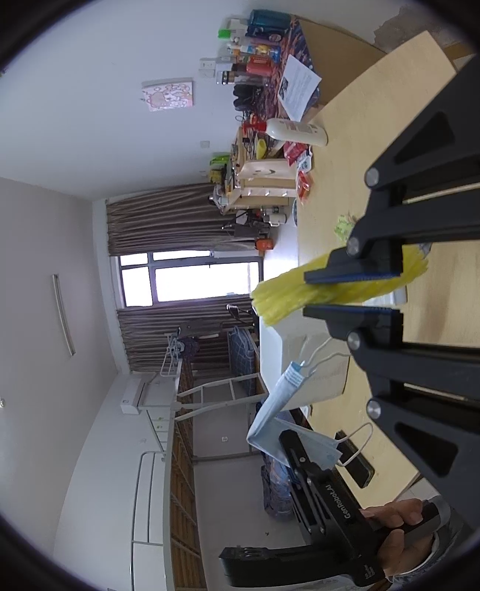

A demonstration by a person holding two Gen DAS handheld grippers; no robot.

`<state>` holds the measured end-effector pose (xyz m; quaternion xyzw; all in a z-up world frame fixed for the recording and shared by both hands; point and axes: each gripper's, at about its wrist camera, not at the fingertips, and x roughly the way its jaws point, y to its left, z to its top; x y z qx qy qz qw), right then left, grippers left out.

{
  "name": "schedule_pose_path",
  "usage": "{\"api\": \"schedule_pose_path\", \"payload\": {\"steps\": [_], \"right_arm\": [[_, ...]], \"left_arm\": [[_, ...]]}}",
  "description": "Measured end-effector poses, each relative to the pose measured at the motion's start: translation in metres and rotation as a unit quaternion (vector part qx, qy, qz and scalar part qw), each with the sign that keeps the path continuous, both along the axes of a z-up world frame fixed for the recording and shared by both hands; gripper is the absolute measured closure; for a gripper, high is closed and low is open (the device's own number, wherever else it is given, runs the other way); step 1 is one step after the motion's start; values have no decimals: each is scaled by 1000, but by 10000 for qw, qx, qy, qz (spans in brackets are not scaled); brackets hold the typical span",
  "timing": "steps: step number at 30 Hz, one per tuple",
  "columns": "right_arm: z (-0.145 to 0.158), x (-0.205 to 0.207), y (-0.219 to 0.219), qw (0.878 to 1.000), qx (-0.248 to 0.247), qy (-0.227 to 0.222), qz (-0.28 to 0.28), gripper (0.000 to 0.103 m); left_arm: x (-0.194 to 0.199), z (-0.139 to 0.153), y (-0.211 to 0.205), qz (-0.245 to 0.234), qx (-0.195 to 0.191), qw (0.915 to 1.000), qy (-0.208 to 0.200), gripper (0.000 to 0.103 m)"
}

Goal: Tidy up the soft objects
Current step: 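Carry the blue mask and yellow foam sleeve over the white foam box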

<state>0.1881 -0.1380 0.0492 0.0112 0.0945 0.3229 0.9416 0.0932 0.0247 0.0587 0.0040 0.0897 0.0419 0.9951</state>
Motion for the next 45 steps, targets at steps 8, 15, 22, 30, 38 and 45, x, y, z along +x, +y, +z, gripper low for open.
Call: {"api": "schedule_pose_path", "payload": {"steps": [8, 15, 22, 30, 38, 45], "right_arm": [[-3, 1, 28, 9988, 46, 52, 480, 89], [-11, 1, 54, 9959, -15, 131, 900, 89], [-12, 9, 72, 9938, -130, 175, 1094, 89], [-6, 17, 90, 9926, -220, 172, 1180, 89], [9, 37, 102, 9929, -203, 239, 1145, 89], [40, 49, 112, 9935, -160, 13, 1124, 89]], "left_arm": [[-15, -1, 14, 419, 49, 9991, -40, 93], [-27, -4, 33, 742, 11, 9972, -4, 93], [-25, -9, 50, 912, -74, 9958, 90, 93], [-10, -5, 63, 921, -173, 9954, 173, 93], [8, 14, 75, 881, -180, 9959, 123, 93], [29, 41, 86, 823, -86, 9966, 48, 93]]}}
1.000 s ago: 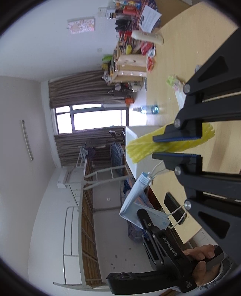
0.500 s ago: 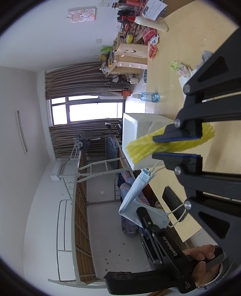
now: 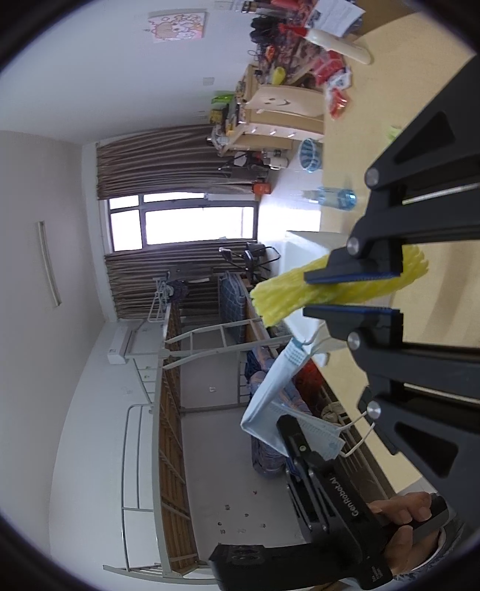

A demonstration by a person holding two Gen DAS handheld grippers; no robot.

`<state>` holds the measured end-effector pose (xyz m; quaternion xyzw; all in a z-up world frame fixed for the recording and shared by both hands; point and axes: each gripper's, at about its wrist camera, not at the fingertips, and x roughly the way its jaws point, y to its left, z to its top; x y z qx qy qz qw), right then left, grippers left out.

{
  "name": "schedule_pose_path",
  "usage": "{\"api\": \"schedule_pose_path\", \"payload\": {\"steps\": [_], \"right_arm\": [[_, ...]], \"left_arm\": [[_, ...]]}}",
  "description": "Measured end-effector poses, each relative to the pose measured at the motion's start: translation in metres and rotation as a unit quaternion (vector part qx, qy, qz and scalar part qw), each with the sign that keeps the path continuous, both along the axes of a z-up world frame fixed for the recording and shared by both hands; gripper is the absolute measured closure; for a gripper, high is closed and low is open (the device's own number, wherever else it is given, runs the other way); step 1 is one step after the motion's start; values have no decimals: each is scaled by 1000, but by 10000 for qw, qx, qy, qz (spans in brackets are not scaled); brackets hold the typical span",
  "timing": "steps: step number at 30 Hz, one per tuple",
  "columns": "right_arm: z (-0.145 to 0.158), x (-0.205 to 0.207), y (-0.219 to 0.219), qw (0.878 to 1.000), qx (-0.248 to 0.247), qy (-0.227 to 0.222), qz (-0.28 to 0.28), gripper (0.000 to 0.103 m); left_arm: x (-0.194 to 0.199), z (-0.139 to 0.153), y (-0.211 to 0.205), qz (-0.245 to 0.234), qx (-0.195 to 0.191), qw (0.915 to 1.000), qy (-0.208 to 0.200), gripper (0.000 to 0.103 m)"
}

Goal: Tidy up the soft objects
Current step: 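Carry the blue mask and yellow foam sleeve over the white foam box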

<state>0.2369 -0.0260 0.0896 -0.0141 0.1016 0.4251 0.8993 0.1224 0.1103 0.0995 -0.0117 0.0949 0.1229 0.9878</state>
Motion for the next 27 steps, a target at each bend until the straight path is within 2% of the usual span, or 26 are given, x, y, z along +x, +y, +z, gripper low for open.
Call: {"api": "schedule_pose_path", "payload": {"steps": [3, 27], "right_arm": [[9, 5, 10, 10000, -29, -58, 1, 89], [5, 70, 73, 9984, -522, 141, 172, 89]], "left_arm": [[6, 7, 4, -10, -5, 10000, -33, 93], [88, 8, 54, -30, -125, 9995, 298, 93]]}}
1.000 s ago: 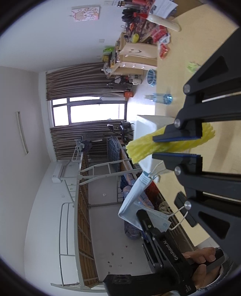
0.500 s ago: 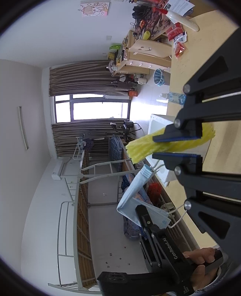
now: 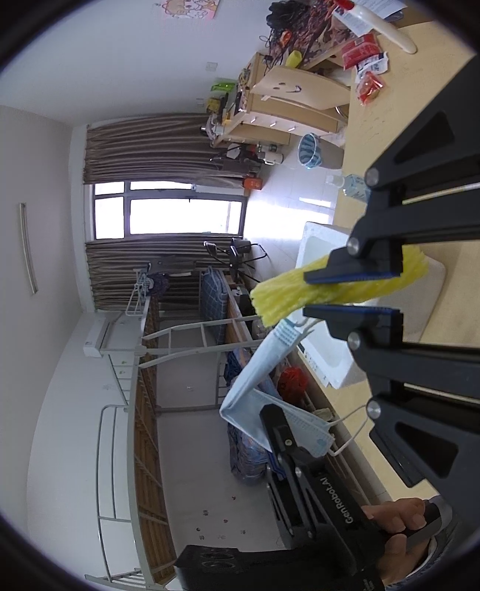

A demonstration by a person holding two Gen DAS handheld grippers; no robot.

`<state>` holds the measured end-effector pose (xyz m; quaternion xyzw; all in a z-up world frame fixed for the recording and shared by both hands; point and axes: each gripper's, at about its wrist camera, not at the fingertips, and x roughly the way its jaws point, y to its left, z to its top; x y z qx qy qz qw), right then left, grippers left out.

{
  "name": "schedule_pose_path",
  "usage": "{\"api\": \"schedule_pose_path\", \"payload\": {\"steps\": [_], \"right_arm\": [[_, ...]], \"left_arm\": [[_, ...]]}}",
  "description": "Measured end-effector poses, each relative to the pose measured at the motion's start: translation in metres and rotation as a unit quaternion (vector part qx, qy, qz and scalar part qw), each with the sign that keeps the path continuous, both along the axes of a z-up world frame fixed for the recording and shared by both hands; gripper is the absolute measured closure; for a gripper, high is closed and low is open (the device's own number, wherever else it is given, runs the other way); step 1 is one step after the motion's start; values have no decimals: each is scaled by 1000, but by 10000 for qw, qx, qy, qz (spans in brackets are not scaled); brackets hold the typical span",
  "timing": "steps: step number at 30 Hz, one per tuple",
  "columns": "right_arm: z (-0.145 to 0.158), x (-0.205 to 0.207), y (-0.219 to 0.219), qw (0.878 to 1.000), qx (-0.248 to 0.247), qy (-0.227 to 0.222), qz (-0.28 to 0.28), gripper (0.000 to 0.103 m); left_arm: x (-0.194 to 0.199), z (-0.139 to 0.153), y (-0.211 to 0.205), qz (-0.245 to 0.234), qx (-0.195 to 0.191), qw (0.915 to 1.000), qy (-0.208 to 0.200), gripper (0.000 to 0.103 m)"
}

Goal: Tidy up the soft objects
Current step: 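Carry the blue mask and yellow foam sleeve over the white foam box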

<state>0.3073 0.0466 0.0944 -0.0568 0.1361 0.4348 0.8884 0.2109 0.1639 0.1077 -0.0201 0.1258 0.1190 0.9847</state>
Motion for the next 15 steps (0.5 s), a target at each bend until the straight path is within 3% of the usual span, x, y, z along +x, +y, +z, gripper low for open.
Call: {"api": "schedule_pose_path", "payload": {"steps": [15], "right_arm": [[-11, 34, 33, 9997, -189, 142, -53, 89]], "left_arm": [[53, -12, 19, 67, 11, 9997, 252, 93]]}}
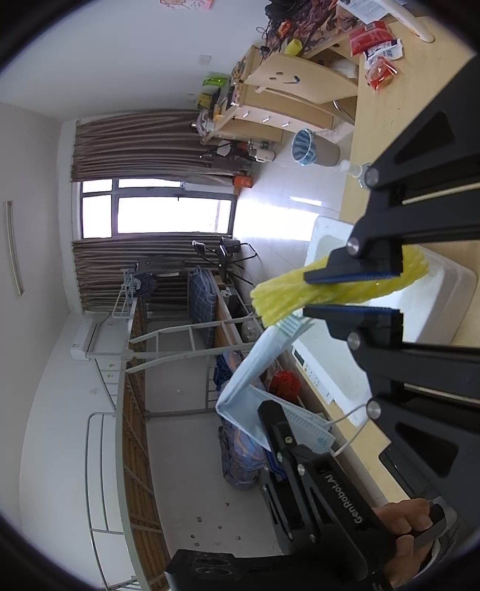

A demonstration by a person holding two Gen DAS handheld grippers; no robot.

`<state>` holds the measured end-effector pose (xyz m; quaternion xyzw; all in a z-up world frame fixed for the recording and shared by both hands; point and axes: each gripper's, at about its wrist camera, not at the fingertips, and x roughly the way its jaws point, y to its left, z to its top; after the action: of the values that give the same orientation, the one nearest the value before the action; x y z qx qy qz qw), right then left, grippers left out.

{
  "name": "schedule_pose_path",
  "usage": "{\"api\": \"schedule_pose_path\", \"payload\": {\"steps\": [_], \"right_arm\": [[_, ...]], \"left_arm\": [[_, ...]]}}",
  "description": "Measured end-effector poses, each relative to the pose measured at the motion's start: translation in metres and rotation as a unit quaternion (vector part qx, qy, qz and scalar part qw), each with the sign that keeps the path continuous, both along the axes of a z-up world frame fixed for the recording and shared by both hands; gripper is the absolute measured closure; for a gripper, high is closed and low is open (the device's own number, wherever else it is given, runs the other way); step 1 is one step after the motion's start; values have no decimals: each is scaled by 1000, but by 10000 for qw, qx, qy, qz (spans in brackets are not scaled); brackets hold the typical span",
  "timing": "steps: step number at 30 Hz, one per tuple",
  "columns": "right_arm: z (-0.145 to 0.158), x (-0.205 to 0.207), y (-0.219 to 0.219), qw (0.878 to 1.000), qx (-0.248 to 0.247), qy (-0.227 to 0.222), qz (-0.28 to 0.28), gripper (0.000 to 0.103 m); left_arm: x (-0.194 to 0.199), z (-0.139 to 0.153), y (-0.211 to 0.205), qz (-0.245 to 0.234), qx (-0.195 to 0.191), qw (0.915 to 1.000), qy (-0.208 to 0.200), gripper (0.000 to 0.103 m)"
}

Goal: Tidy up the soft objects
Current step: 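Carry the blue mask and yellow foam sleeve over the white foam box, then open the left gripper to drop the blue mask into the foam box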

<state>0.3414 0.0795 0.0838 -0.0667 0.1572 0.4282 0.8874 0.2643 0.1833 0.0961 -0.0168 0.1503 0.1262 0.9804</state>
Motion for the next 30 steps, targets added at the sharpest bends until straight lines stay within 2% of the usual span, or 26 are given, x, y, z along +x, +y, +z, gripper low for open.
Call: {"api": "schedule_pose_path", "payload": {"steps": [11, 13, 26, 27, 29, 30], "right_arm": [[13, 11, -30, 9978, 130, 71, -643, 89], [16, 9, -33, 9974, 158, 57, -694, 89], [17, 16, -25, 9981, 158, 129, -588, 89], [17, 17, -24, 9981, 156, 138, -588, 89], [17, 17, -24, 9981, 151, 131, -585, 89], [17, 18, -25, 9981, 153, 132, -582, 89]], "left_arm": [[36, -7, -18, -481, -127, 9985, 222, 93], [39, -11, -22, -504, -32, 9982, 314, 93], [53, -12, -6, -229, -251, 9980, 533, 93], [54, -13, -4, -216, -286, 9978, 562, 91], [55, -13, 1, -132, -312, 9978, 567, 66], [55, -13, 1, -110, -297, 9979, 567, 33]]}}
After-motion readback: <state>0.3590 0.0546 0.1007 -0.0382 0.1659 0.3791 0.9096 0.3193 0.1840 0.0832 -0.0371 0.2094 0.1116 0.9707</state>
